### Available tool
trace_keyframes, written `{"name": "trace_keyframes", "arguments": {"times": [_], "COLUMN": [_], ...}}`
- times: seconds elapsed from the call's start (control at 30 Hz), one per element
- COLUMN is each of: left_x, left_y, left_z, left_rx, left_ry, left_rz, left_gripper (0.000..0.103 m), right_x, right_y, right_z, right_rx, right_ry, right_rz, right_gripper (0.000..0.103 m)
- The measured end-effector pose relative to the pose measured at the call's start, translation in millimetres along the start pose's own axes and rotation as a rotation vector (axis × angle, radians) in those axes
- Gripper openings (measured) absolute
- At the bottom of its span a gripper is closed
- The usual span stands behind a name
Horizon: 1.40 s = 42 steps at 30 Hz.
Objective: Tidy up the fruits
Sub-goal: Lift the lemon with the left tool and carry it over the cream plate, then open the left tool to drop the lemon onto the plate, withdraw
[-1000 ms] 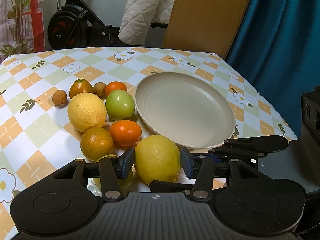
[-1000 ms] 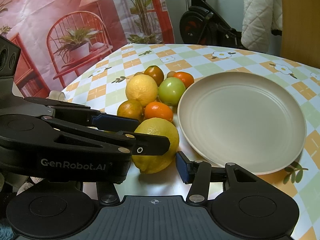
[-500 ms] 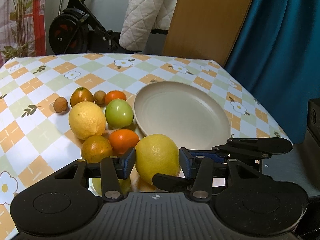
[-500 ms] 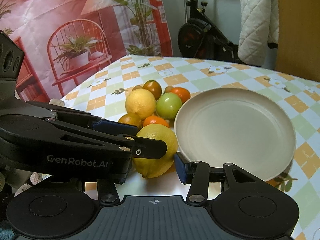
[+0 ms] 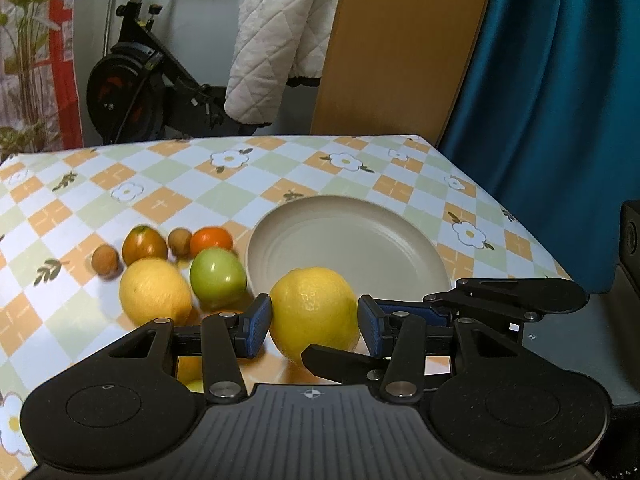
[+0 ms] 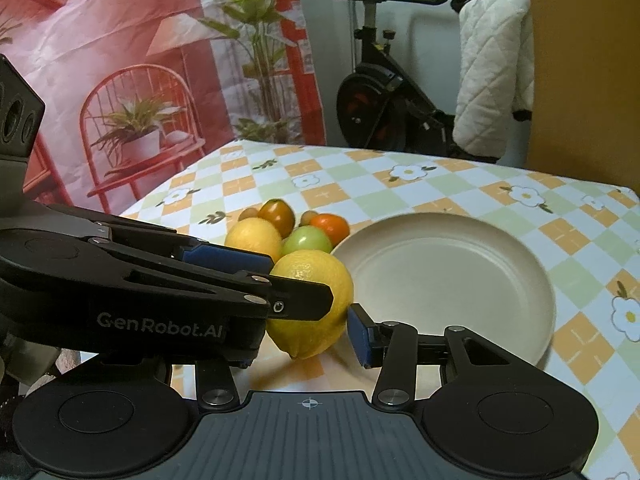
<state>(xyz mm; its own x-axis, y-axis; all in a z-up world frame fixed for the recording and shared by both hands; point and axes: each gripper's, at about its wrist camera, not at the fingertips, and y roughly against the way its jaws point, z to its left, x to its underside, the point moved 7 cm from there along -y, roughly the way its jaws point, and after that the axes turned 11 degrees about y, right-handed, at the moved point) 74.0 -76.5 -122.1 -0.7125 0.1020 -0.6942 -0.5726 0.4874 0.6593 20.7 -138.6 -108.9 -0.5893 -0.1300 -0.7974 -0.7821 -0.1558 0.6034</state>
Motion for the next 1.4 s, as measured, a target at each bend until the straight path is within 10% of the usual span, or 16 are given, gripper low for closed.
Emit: {"name": "trace_keyframes", "arguments": {"times": [1.4], "left_x": [-63], "left_y": [-97], "left_z": [1], "left_rx": [-0.046], "left_ry": [-0.017], "left_rz": [0.04], "left_gripper": [0.052], "right_x": [-29], "right_y": [-84], "right_z": [-98], "right_rx": [0.081], "right_ry": [-0.089], "right_rz": [-0.013], "right_gripper": [0.046]}}
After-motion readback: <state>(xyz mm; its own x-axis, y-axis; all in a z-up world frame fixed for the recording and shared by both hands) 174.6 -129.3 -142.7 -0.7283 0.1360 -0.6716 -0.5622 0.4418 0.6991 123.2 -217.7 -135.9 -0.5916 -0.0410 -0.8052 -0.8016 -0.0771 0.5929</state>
